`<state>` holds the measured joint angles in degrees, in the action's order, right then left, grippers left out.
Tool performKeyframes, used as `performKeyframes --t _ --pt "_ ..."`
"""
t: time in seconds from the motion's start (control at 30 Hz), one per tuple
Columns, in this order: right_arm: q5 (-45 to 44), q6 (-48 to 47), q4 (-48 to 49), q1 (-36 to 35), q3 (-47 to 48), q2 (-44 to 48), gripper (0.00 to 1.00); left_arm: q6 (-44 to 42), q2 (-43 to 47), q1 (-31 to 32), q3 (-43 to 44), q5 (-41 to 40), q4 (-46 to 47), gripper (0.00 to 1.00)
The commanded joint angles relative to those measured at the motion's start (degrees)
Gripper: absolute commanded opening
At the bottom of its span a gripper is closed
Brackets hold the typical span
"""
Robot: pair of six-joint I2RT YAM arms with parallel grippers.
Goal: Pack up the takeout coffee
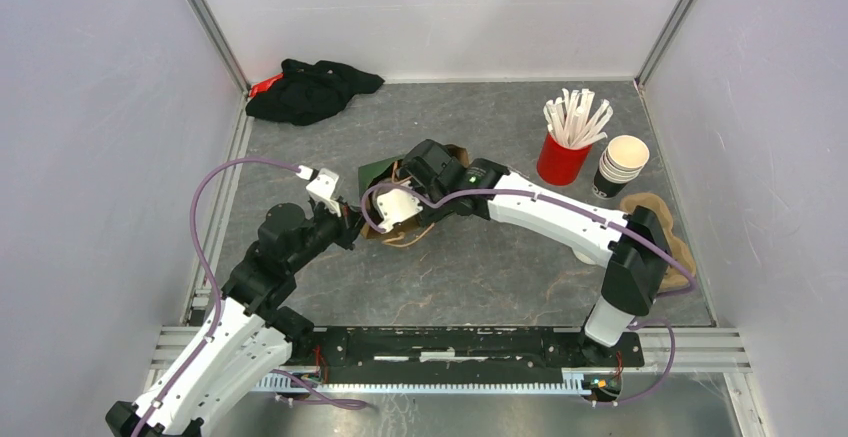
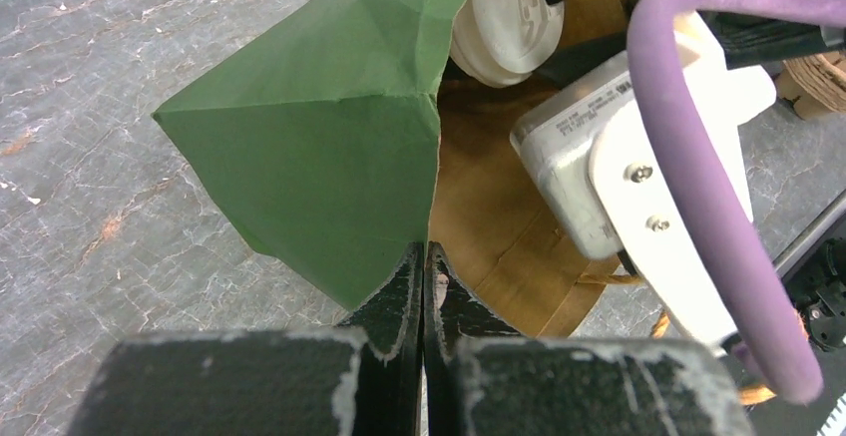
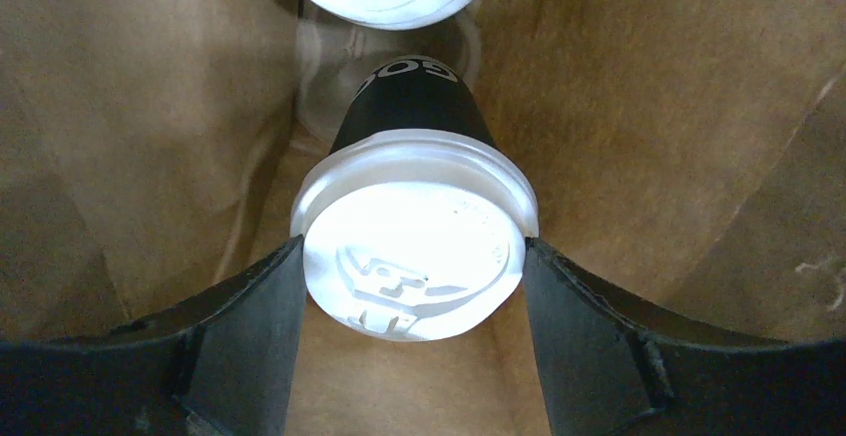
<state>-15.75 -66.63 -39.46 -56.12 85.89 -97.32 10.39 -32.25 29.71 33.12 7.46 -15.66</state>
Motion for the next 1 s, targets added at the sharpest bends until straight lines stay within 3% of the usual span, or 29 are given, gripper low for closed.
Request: performKeyframes --t 0.0,0.63,0.97 --pt "-0.4 -1.9 2.6 1.8 0.4 2.2 0.28 0.4 -0.2 0.3 0.5 -0.2 0.0 0.02" --pt "9.9 1.3 0.9 4.7 1.1 -1.8 0.27 2.9 0.8 0.4 0.7 0.7 -0.4 0.02" --pt "7.4 4.5 -2.2 4.9 4.2 -2.6 0.27 6.2 1.6 0.4 1.5 1.8 -1.5 0.02"
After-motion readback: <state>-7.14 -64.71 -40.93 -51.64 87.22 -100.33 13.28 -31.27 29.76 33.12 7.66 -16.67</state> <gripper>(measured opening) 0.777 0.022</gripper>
